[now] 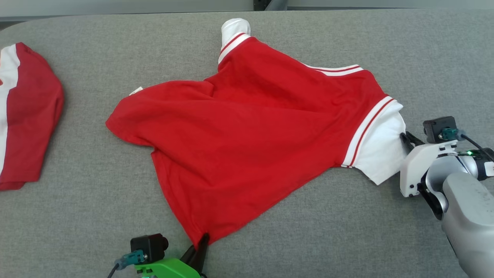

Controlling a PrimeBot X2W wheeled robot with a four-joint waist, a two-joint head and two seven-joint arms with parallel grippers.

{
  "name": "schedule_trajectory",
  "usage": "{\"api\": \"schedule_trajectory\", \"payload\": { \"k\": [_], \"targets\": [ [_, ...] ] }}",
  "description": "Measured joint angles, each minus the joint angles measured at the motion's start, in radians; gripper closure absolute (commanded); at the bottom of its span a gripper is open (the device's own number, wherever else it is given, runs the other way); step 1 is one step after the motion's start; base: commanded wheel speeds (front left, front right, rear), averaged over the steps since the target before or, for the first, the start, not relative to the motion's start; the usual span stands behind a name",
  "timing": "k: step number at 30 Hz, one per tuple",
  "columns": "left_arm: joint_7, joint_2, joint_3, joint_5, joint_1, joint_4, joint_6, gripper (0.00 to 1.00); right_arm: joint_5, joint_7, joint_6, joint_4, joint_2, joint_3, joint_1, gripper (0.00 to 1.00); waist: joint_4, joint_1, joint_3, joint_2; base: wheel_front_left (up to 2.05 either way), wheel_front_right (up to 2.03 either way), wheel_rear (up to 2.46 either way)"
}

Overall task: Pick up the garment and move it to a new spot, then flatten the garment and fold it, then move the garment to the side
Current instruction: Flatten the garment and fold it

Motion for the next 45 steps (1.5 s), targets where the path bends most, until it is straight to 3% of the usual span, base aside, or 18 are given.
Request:
{"api": "schedule_trajectory", "payload": {
  "k": [8, 12, 13, 17, 22, 30, 38, 45],
  "targets": [
    [0.007, 0.0, 0.049, -0.102, -0.002, -0.116, -0.034, 1.0, 0.246, -0.002, 0.001, -0.148, -0.002, -0.053, 0.02, 1.0, -0.031, 0.0001, -0.027, 0.0001, 0.0, 0.0, 0.0],
    [0.017, 0.021, 0.106, -0.158, -0.002, -0.275, -0.036, 1.0, 0.402, 0.016, 0.001, -0.329, -0.01, -0.116, 0.076, 1.0, -0.049, 0.0, -0.047, 0.0001, 0.0, 0.0, 0.0],
    [0.033, 0.036, 0.135, -0.184, -0.001, -0.369, -0.037, 1.0, 0.48, 0.024, 0.001, -0.44, -0.013, -0.158, 0.112, 1.0, -0.06, 0.0001, -0.057, 0.0, 0.0, 0.0, 0.0],
    [0.075, 0.085, 0.195, -0.231, 0.0, -0.561, -0.028, 1.0, 0.572, 0.051, 0.001, -0.654, -0.023, -0.26, 0.18, 1.0, -0.085, 0.0, -0.071, 0.0, 0.0, 0.0, 0.0],
    [0.128, 0.126, 0.288, -0.306, -0.005, -0.767, 0.007, 1.0, 0.634, 0.101, 0.0, -0.926, 0.026, -0.352, 0.208, 1.0, -0.126, 0.0, -0.087, 0.0, 0.0, 0.0, 0.0],
    [0.24, 0.229, 0.39, -0.358, -0.122, -0.983, 0.058, 1.0, 0.637, 0.227, 0.0, -1.228, 0.072, -0.467, 0.215, 1.0, -0.184, 0.0, -0.116, 0.0001, 0.0, 0.0, 0.0],
    [0.387, 0.35, 0.411, -0.393, -0.361, -0.987, 0.1, 1.0, 0.597, 0.402, 0.0, -1.367, 0.077, -0.524, 0.049, 1.0, -0.213, 0.0, -0.089, 0.0, 0.0, 0.0, 0.0],
    [0.442, 0.394, 0.347, -0.387, -0.715, -0.742, 0.095, 1.0, 0.502, 0.5, 0.0, -1.241, 0.086, -0.493, -0.226, 1.0, -0.21, 0.0001, 0.009, 0.0, 0.0, 0.0, 0.0]
  ]
}}
